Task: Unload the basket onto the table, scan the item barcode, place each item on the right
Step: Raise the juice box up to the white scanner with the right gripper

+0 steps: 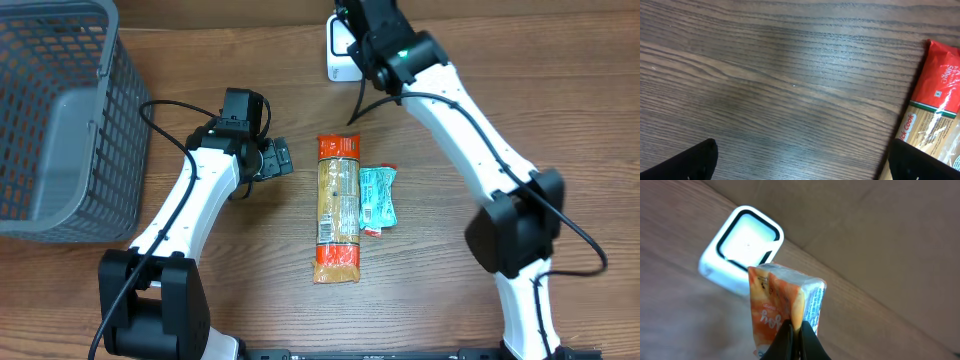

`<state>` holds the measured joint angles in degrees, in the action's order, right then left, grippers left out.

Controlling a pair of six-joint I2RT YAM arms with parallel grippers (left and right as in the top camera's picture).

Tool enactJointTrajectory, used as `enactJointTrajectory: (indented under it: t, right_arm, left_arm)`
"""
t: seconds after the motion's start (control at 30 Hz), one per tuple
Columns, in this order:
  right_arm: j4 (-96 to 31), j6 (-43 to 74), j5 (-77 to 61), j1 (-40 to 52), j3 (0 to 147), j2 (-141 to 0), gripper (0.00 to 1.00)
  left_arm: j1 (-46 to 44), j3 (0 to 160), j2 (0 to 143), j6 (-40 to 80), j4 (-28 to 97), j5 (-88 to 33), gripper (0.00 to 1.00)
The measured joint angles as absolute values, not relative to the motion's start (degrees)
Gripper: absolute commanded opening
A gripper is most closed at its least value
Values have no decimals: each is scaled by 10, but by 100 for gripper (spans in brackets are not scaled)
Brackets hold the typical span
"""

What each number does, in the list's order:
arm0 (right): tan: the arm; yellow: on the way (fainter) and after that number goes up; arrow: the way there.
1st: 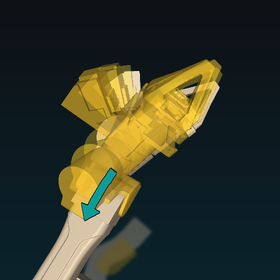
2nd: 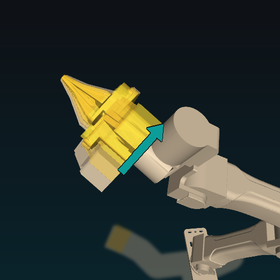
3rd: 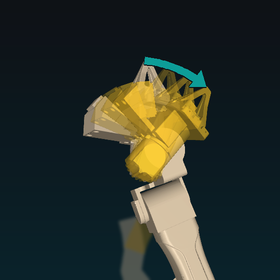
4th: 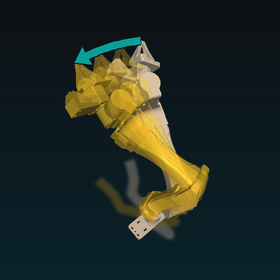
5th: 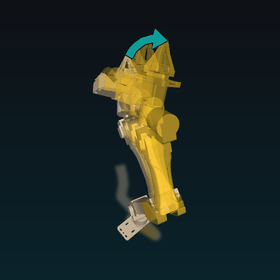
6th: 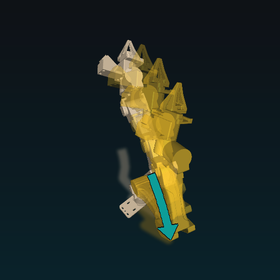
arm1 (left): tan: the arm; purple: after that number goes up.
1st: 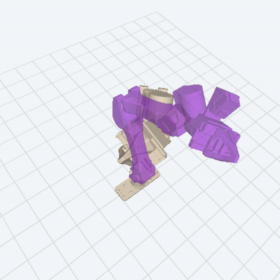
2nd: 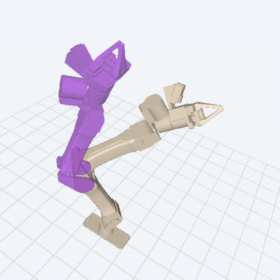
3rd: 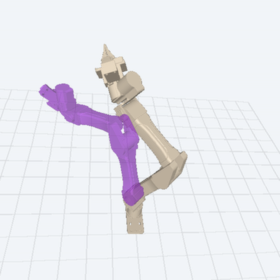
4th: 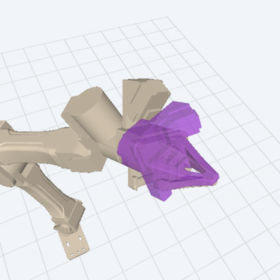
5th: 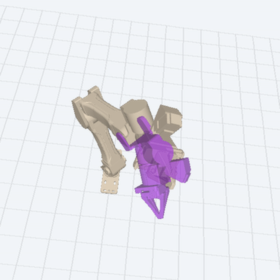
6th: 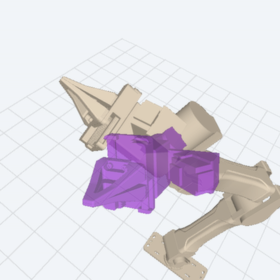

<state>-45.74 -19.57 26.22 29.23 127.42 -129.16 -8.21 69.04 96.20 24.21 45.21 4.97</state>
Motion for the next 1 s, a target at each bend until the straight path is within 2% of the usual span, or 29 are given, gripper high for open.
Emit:
enactJointTrajectory:
  t: [0.33,0.7,1.0]
  right_arm:
    - [-324,-289,281,294,1274,-1360,4]
    - [-205,-463,298,317,1274,-1398,4]
    - [-158,-517,307,329,1274,-1421,4]
  left_arm:
    - [-82,690,962,242,452,50,100]
    - [-82,690,962,242,452,50,100]
    - [-82,690,962,242,452,50,100]
